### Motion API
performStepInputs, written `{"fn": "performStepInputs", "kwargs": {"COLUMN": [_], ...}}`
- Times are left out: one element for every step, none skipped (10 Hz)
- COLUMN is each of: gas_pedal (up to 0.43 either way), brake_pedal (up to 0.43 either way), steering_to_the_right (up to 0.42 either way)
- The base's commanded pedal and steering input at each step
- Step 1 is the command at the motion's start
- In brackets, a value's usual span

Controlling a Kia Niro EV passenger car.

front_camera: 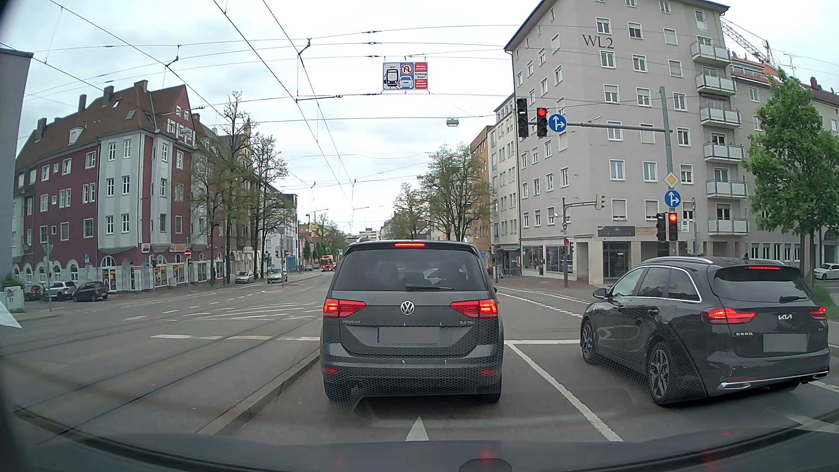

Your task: Follow the waypoints while adhering to traffic rules and regulations

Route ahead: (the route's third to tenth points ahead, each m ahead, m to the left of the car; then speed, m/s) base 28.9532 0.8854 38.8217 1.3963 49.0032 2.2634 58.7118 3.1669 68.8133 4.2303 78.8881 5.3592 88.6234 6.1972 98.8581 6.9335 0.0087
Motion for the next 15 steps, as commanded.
{"fn": "performStepInputs", "kwargs": {"gas_pedal": [0.0, 0.0, 0.0, 0.0, 0.0, 0.0, 0.0, 0.0, 0.0, 0.0, 0.0, 0.0, 0.0, 0.0, 0.0], "brake_pedal": [0.232, 0.238, 0.232, 0.232, 0.232, 0.232, 0.232, 0.238, 0.238, 0.232, 0.232, 0.238, 0.232, 0.232, 0.232], "steering_to_the_right": [-0.005, -0.005, -0.005, -0.005, -0.005, -0.005, -0.005, -0.005, -0.005, -0.005, -0.005, -0.005, -0.005, -0.005, -0.005]}}
